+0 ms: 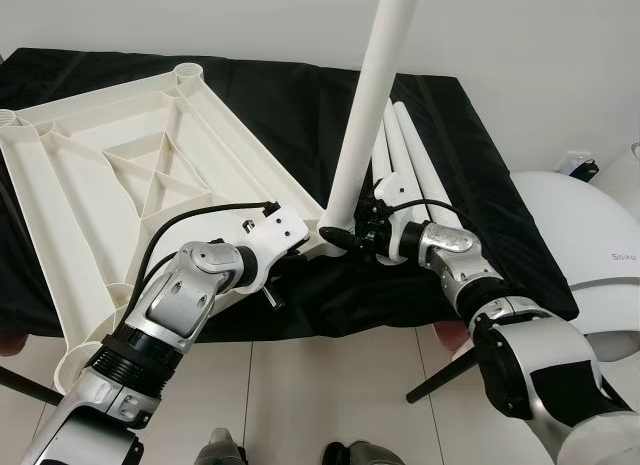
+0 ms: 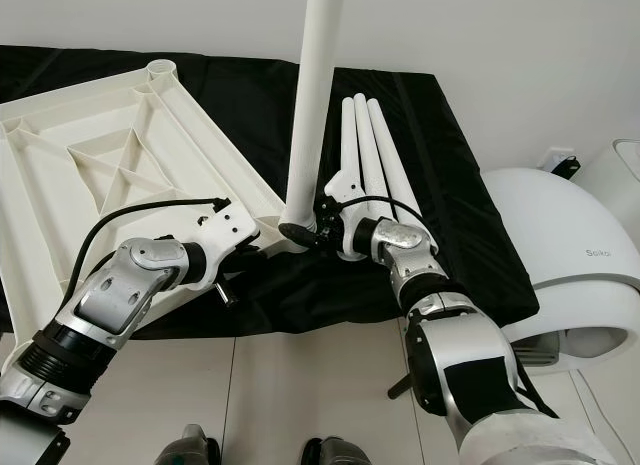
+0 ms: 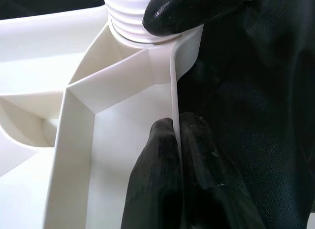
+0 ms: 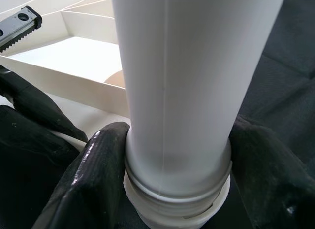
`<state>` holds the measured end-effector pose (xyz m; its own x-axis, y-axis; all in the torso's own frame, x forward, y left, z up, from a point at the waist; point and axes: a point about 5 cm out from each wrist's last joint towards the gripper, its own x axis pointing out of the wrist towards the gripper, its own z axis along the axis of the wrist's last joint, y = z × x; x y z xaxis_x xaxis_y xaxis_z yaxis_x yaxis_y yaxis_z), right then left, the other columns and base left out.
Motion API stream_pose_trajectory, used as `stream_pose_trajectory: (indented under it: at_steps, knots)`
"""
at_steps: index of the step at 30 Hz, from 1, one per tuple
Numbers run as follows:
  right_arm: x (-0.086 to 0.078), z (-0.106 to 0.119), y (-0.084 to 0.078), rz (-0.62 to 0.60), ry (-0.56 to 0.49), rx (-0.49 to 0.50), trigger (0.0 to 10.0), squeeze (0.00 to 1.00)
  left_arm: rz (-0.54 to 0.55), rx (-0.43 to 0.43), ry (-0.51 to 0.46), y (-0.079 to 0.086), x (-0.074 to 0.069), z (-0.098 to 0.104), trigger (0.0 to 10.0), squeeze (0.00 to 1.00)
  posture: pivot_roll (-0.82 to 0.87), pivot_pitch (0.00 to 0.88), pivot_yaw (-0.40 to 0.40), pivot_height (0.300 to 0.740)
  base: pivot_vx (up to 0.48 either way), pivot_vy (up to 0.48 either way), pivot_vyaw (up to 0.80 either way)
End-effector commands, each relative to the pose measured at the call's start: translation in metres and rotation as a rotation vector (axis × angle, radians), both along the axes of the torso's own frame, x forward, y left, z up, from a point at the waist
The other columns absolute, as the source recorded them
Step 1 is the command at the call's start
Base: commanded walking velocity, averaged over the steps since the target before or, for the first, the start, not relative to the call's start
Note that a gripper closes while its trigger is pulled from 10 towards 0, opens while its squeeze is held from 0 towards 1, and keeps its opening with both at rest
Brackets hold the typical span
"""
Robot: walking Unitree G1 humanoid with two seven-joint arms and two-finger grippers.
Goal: Building children table
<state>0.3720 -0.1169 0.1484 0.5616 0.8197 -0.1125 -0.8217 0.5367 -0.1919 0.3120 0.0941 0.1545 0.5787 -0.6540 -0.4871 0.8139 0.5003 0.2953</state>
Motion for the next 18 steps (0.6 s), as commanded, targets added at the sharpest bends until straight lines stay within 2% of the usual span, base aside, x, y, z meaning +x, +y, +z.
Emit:
stream_pose_trajectory:
  at_steps: [1, 6, 18]
  knots:
    - [0.000, -0.004, -0.003, -0.036, 0.008, 0.016, 0.0, 0.00, -0.003, 0.002, -0.036, -0.002, -0.001, 0.007, 10.0, 0.00, 0.04, 0.073, -0.041, 0.740, 0.000, 0.000, 0.00]
    - [0.000, -0.006, -0.005, -0.066, 0.014, 0.029, 0.0, 0.00, -0.003, 0.000, -0.035, -0.002, -0.001, 0.006, 10.0, 0.00, 0.04, 0.074, -0.042, 0.740, 0.000, 0.000, 0.00]
    - [-0.008, -0.016, -0.003, -0.185, -0.041, 0.152, 0.0, 0.00, 0.007, -0.007, -0.032, -0.003, -0.001, 0.005, 10.0, 0.00, 0.04, 0.073, -0.048, 0.740, 0.000, 0.000, 0.00]
